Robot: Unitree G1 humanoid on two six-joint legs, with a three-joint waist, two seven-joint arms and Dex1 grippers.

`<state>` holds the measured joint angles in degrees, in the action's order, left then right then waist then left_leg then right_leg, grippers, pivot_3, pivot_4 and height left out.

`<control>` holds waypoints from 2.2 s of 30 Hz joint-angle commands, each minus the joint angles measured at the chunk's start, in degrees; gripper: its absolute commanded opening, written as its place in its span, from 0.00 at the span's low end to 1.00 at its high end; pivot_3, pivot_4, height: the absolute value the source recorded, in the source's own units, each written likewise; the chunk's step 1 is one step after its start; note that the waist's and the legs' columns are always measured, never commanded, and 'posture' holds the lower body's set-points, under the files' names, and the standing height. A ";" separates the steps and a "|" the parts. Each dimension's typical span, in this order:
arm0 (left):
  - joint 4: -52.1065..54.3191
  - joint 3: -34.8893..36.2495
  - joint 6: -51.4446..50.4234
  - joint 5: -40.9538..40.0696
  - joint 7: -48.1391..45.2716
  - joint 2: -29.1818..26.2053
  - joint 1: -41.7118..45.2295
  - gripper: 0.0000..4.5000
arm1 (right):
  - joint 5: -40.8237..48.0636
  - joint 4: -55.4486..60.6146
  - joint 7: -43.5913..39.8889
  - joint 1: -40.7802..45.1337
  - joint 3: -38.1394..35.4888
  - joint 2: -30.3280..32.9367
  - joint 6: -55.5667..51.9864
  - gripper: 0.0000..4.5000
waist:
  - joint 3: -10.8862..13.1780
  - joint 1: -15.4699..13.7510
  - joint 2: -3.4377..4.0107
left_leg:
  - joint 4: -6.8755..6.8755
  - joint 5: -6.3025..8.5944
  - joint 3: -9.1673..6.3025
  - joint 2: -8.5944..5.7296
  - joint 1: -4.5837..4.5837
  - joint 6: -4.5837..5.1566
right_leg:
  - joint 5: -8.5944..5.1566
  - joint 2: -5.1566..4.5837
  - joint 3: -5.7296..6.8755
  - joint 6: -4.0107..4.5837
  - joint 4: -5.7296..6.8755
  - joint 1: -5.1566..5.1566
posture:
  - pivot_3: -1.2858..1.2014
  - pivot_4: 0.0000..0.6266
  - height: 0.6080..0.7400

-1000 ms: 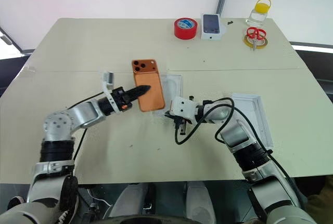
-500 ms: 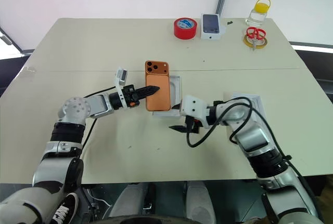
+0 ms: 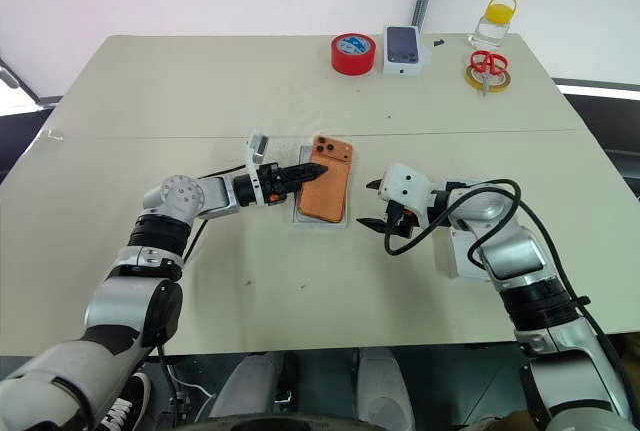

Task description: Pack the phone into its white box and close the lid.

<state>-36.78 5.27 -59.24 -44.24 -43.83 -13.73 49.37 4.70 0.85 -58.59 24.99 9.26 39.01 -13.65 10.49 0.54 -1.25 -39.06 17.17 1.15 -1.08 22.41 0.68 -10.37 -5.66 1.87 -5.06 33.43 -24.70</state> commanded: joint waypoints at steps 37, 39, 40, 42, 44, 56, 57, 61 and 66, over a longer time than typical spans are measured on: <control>28.76 4.35 5.77 8.61 10.76 -7.47 -7.72 0.42 | -3.77 -9.76 2.56 5.57 0.85 -1.57 5.60 0.48 | -0.01 0.03 0.03 | -0.01 -0.04 0.00 -0.02 -0.01 -0.08 | 0.03 -0.03 -0.03 -0.02 0.04 0.00 | 0.52 0.24 1.00; 26.88 1.87 12.89 13.14 10.07 -7.91 -9.22 0.18 | -6.05 -12.00 4.77 6.63 1.50 -1.70 8.25 0.24 | -0.01 0.02 0.04 | 0.00 -0.04 0.01 -0.02 -0.02 -0.10 | 0.03 -0.03 -0.03 -0.01 0.05 0.00 | 0.52 0.24 1.00; 25.57 0.05 16.48 15.71 8.97 -8.65 -10.21 0.09 | -7.48 -13.31 6.00 7.29 2.12 -1.88 9.81 0.15 | -0.01 0.01 0.04 | 0.00 -0.04 0.01 -0.02 -0.03 -0.10 | 0.03 -0.03 -0.03 -0.01 0.05 0.00 | 0.52 0.24 1.00; 22.14 -2.53 21.60 19.89 7.82 -9.98 -11.47 0.00 | -9.18 -15.36 7.79 8.27 2.93 -2.64 12.11 0.01 | -0.01 0.05 0.04 | 0.00 -0.04 0.04 -0.03 -0.03 -0.10 | 0.03 -0.03 -0.03 0.00 0.04 -0.01 | 0.52 0.24 1.00; 18.30 -6.20 28.28 25.07 6.10 -11.48 -12.14 0.00 | -9.88 -16.86 8.47 9.03 3.52 -3.53 13.23 0.01 | -0.01 0.06 0.04 | 0.01 -0.04 0.05 -0.04 -0.03 -0.10 | 0.02 -0.01 -0.03 0.00 0.04 -0.01 | 0.52 0.24 1.00; 12.14 -19.74 30.56 33.20 -3.71 -3.08 -9.50 0.00 | -13.37 -19.44 8.75 11.11 5.72 -5.55 16.34 0.01 | -0.04 -1.34 0.07 | -0.11 0.01 0.07 -0.09 -0.01 0.03 | 0.03 -0.06 -0.02 -0.01 0.05 0.08 | 0.52 0.24 1.00; 13.13 -20.94 29.78 33.21 -4.89 -2.35 -9.53 0.00 | -13.18 -18.87 8.30 10.67 5.53 -5.19 16.08 0.01 | -0.05 -1.35 0.08 | -0.11 0.01 0.06 -0.09 -0.01 0.04 | 0.03 -0.06 -0.01 -0.01 0.05 0.10 | 0.52 0.24 1.00; 18.04 -22.80 24.59 31.41 -8.22 0.18 -9.60 0.00 | -11.59 -14.28 4.57 6.83 4.67 -2.32 13.91 0.01 | -0.06 -1.48 0.09 | -0.13 0.07 0.05 -0.12 -0.02 0.15 | 0.03 -0.06 -0.02 -0.01 0.01 0.16 | 0.52 0.24 1.00; 22.67 -23.98 21.24 30.49 -9.99 3.43 -9.61 0.00 | -7.75 -4.52 -0.43 -1.25 2.11 2.70 8.72 0.01 | -0.07 -1.62 0.11 | -0.17 0.17 0.05 -0.17 -0.02 0.33 | 0.03 -0.12 -0.02 -0.04 -0.07 0.23 | 0.52 0.24 1.00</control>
<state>-17.85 -15.18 -37.32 -11.47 -51.07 -13.11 39.84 -5.69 -8.44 -56.25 25.32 10.98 41.48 -3.99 10.41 -1.08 -1.14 -39.23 17.35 1.21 -1.25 22.40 1.03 -10.34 -5.78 1.85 -5.11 33.34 -24.47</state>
